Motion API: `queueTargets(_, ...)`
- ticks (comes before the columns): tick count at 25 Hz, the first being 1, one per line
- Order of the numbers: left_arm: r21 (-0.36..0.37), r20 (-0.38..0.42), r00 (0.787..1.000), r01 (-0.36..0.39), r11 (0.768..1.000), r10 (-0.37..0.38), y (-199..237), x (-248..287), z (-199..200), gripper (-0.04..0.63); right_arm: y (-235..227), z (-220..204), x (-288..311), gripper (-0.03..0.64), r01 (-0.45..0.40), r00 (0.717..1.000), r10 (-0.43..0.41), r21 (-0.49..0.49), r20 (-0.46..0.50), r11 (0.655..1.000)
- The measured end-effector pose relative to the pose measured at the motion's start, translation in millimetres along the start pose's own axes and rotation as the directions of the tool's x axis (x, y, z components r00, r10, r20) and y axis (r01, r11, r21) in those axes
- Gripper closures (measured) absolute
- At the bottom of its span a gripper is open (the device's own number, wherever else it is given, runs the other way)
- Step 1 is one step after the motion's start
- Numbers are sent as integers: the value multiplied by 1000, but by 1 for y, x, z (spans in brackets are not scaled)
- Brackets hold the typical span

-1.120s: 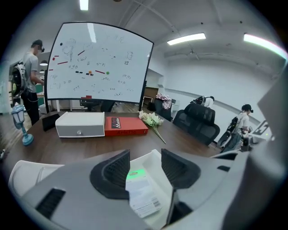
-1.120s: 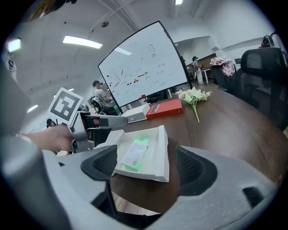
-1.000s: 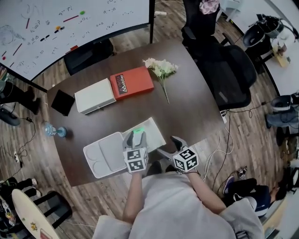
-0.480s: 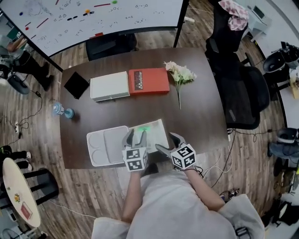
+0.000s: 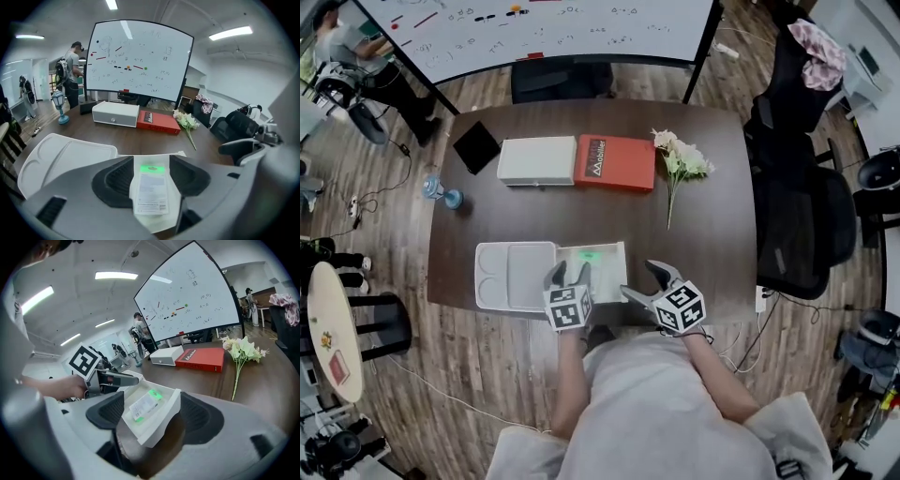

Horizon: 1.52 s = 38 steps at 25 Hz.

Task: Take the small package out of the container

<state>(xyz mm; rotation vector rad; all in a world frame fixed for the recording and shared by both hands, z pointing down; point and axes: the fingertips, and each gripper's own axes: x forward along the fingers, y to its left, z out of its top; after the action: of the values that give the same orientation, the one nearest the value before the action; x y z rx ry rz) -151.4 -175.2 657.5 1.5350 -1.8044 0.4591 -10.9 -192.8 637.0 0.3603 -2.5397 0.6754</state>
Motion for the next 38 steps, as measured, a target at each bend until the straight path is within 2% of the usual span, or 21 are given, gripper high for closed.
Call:
queueTargets(9, 2, -123, 991, -55, 998, 55, -4, 15, -33, 324, -14, -1, 1, 247, -115, 993, 115, -18, -39, 993)
queueTargets(17, -1, -197, 980, -10, 1000, 10, -7, 30, -42, 298, -25, 9, 12, 252, -148, 988, 146, -27, -57, 989)
queueTargets(24, 28, -271, 962, 27, 999, -19, -11, 46, -51, 285, -36, 14, 16, 252, -140, 989, 138, -15, -55, 990)
queueTargets(31, 85, -354, 935, 42, 996, -9, -12, 60, -63, 281, -48, 12, 19, 253, -122, 991, 122, 17, -54, 992)
queueTargets(38, 80, -394, 919, 52, 995, -16, -11, 72, -75, 279, -60, 15, 24, 252, -115, 992, 116, 37, -47, 993)
